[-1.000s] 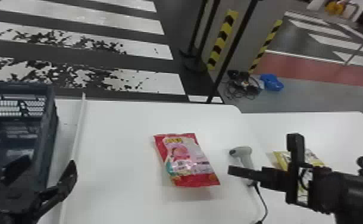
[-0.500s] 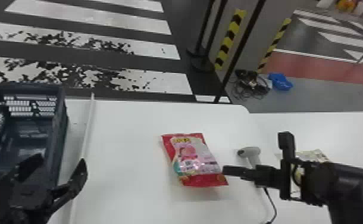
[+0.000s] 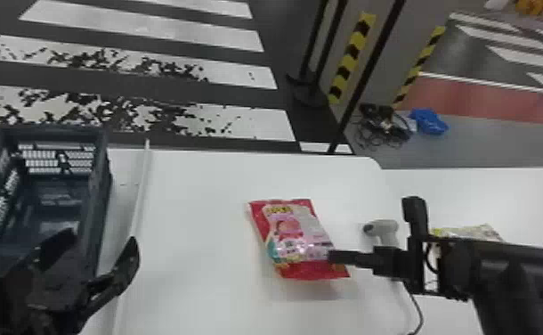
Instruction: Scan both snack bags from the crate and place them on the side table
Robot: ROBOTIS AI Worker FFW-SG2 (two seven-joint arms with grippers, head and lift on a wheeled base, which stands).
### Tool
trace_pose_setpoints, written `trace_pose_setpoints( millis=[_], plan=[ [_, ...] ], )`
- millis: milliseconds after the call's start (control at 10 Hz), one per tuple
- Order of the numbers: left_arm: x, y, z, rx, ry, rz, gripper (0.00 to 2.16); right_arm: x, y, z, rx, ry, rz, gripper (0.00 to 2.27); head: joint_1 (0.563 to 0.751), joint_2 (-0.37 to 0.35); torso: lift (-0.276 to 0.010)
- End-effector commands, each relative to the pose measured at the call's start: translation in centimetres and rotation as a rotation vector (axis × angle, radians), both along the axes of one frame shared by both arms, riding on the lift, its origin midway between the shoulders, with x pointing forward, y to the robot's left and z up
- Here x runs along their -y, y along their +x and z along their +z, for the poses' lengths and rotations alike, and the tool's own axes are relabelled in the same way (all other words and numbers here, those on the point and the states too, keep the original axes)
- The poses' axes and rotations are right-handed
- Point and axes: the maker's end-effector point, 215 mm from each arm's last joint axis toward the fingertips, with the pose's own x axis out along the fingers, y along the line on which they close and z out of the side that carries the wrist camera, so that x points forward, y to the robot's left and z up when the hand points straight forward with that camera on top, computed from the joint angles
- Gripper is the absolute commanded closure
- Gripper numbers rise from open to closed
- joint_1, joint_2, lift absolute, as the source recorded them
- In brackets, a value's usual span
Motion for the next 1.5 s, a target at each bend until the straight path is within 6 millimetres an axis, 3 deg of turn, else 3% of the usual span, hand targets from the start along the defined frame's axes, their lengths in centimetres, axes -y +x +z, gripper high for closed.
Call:
trace_pose_setpoints(
  millis=[0, 300, 400, 500, 600, 1100, 1400],
  plan=[
    [0.0, 0.0, -0.3, -0.005, 0.000, 0.001, 0.07, -0.6, 0.0, -0.7, -0.014, 0.000, 0.014, 0.08, 0.695, -0.287, -0.095],
    [0.0, 0.0, -0.4, -0.007, 0.001, 0.001, 0.07, -1.0, 0.2, -1.9, -0.045, 0.006, 0.017, 0.13, 0.695, -0.276, -0.095],
    [0.0, 0.0, -0.3, -0.004, 0.000, 0.002, 0.07, -1.2, 0.2, -2.0, -0.049, 0.012, 0.022, 0.44, 0.695, -0.274, -0.095],
    [0.0, 0.0, -0.3, -0.004, 0.000, 0.002, 0.07, -1.6, 0.3, -1.5, -0.041, 0.042, 0.043, 1.11, 0.695, -0.272, -0.095],
    [-0.1, 0.0, -0.4, -0.005, 0.000, 0.002, 0.07, -1.4, 0.2, -1.7, -0.046, 0.033, 0.037, 2.27, 0.695, -0.265, -0.095],
    [-0.1, -0.1, -0.5, -0.008, 0.001, 0.003, 0.07, -0.6, 0.8, -0.8, 0.003, 0.040, 0.047, 2.26, 0.695, -0.273, -0.095],
    [-0.3, -0.2, -0.6, -0.011, 0.002, 0.006, 0.07, 1.0, 1.6, 2.6, 0.089, 0.133, -0.021, 2.26, 0.695, -0.278, -0.095]
  ],
)
